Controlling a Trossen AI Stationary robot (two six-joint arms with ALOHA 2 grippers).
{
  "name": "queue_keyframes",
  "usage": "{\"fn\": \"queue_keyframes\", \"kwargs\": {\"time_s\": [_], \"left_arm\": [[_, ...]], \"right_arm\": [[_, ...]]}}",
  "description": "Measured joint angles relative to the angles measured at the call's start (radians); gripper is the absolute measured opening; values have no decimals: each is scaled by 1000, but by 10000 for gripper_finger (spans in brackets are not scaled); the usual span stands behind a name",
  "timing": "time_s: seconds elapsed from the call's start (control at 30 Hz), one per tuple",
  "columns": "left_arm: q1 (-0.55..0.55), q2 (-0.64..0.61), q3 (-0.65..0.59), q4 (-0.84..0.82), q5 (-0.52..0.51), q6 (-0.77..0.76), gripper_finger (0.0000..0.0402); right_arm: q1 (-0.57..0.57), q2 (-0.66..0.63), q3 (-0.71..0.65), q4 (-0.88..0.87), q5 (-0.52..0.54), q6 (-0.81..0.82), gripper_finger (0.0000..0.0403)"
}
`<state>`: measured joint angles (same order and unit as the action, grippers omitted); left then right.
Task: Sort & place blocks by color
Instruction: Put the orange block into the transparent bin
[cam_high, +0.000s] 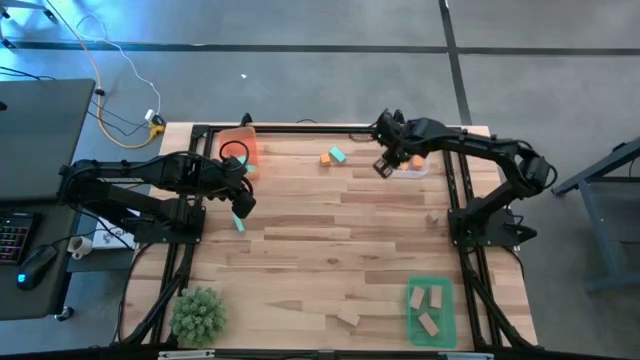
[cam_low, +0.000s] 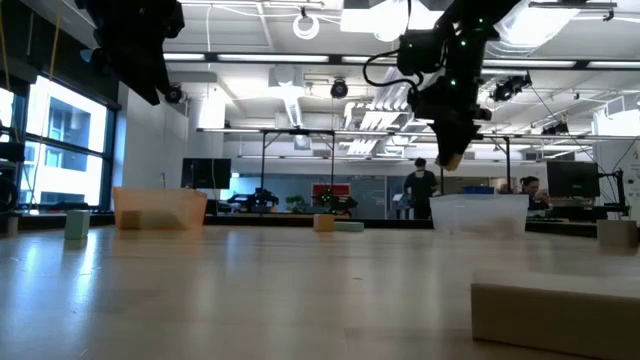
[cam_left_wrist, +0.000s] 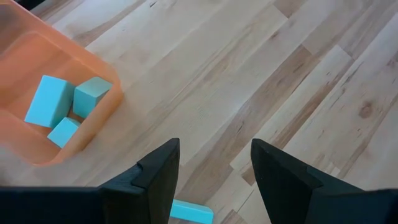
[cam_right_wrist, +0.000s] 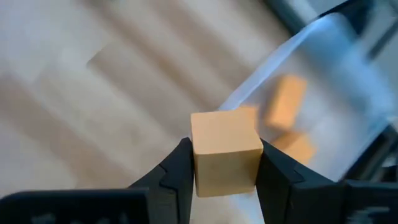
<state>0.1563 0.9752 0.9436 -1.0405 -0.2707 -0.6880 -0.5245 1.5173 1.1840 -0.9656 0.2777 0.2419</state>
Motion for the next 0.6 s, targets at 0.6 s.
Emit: {"fn": "queue_keyframes", "kwargs": {"time_s": [0.6], "left_arm": [[0, 0, 0, 0, -33, 3, 186]], "right_arm": [[-201, 0, -225, 182, -28, 66, 108]]}}
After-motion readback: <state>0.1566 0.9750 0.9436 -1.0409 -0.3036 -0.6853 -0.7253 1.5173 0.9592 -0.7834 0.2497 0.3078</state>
